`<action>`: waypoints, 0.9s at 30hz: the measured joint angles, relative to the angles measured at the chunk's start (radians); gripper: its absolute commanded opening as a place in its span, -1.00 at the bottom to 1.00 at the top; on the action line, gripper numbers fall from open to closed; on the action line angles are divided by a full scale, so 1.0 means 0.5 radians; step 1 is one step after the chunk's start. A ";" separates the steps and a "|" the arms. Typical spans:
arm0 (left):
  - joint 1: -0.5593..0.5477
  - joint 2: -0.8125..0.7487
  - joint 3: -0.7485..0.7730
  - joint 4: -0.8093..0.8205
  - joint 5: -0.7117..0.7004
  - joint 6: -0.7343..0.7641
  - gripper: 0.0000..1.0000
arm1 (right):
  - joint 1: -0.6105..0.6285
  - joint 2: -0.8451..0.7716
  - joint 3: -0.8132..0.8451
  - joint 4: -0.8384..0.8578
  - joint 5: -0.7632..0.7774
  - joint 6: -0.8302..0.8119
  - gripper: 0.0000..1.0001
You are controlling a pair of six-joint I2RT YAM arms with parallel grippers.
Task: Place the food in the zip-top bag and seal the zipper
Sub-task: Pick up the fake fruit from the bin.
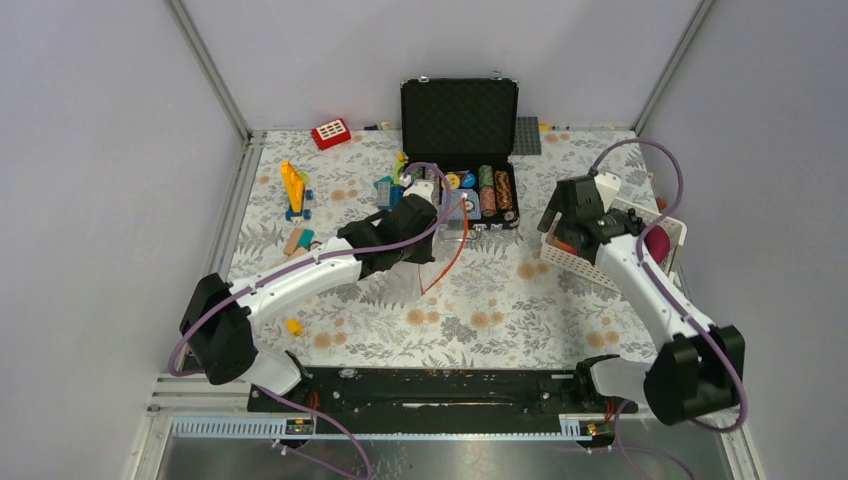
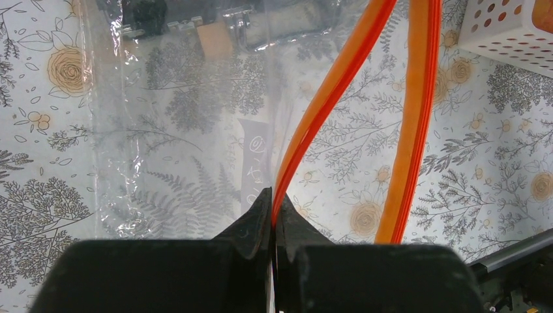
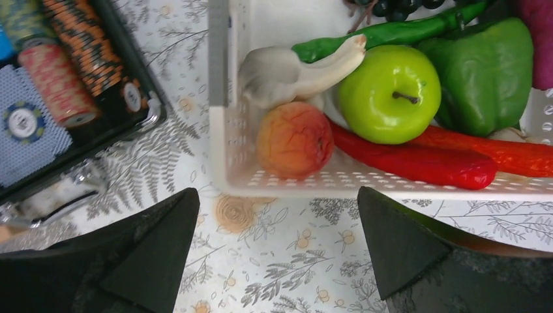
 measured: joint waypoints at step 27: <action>0.000 -0.042 -0.003 0.006 0.011 0.001 -1.00 | -0.460 0.823 0.215 0.072 -0.462 0.040 0.73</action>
